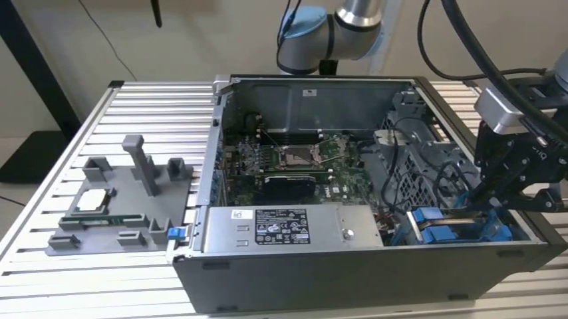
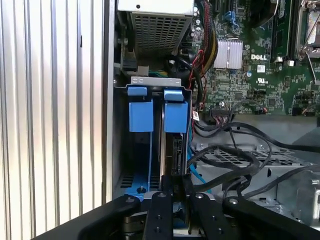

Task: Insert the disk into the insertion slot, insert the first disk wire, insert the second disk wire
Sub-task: 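Insert the first disk wire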

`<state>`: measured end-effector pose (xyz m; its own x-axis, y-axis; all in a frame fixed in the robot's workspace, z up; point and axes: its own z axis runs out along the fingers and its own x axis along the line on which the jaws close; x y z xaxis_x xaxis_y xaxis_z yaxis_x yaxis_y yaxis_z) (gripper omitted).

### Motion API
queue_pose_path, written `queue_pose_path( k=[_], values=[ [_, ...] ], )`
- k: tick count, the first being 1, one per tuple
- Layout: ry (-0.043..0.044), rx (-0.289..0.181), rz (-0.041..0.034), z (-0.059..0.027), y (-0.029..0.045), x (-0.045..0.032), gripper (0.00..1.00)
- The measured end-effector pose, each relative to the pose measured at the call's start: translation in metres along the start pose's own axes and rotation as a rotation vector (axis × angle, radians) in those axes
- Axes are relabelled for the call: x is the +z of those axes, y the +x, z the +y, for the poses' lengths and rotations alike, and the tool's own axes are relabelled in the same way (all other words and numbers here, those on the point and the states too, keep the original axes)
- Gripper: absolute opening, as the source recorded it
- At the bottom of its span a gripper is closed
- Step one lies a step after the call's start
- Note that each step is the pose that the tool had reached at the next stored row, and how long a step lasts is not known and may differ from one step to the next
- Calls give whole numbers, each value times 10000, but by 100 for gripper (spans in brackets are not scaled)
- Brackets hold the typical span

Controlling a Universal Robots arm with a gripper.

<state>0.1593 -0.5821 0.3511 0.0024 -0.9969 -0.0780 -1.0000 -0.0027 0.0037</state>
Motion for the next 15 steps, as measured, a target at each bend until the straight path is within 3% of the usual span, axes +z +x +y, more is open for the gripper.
queue_pose_path(
  k=[5,15],
  values=[
    [-66,12,0,-18,-15,41,0],
    [-50,281,-18,-30,-38,75,0]
  ],
)
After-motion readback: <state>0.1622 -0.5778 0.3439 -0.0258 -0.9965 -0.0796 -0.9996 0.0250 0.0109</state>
